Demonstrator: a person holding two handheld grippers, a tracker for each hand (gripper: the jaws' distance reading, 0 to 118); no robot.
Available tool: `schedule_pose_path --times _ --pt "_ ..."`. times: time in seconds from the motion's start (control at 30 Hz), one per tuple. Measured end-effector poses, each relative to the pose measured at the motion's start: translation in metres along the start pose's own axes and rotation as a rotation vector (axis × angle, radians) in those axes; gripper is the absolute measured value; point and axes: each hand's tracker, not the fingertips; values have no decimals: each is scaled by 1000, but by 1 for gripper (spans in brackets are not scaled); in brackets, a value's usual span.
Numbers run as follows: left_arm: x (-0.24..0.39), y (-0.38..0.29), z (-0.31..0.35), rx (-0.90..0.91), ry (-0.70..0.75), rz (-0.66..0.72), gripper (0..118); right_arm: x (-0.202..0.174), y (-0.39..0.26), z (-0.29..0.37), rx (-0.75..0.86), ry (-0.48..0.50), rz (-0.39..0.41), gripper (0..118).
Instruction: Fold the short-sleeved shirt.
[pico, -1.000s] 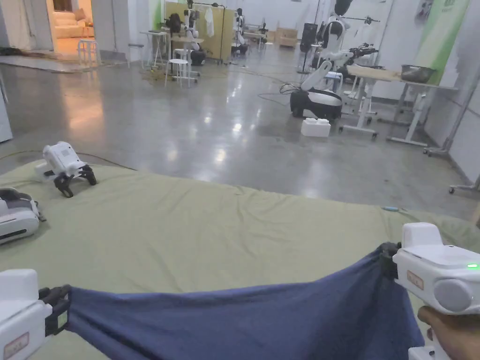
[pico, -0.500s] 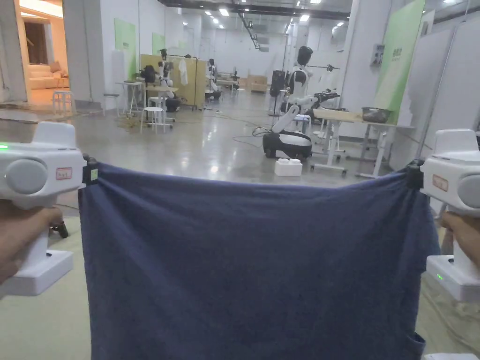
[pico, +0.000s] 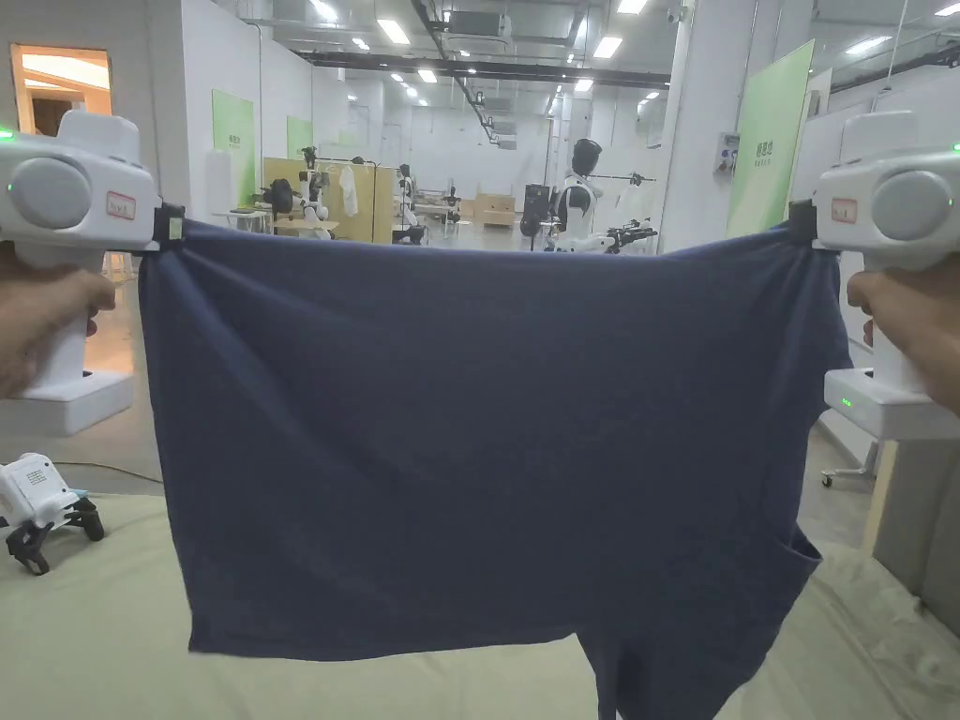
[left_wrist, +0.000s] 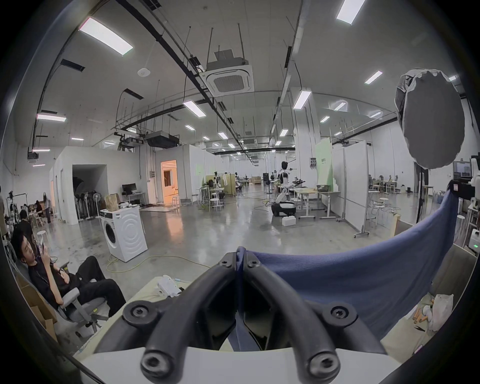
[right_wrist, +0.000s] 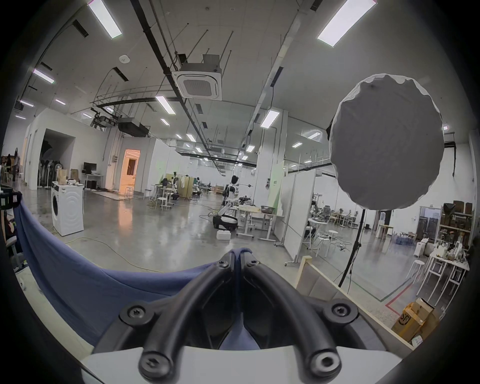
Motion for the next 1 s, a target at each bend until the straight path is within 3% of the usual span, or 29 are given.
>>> schedule_pose_path --times 0.23,0.33,0.57,1.0 --pt "16 -27 -12 -44 10 -35 0 -8 -25 -11 -28 -12 29 1" --pt "25 -62 -17 -75 34 -75 0 -13 -54 -12 -76 9 64 1" --pt "30 -171 -10 -194 -4 -23 0 -22 -147 15 -164 32 78 1" --pt "15 -295 137 -238 -51 29 0 -17 -270 145 -245 60 113 1"
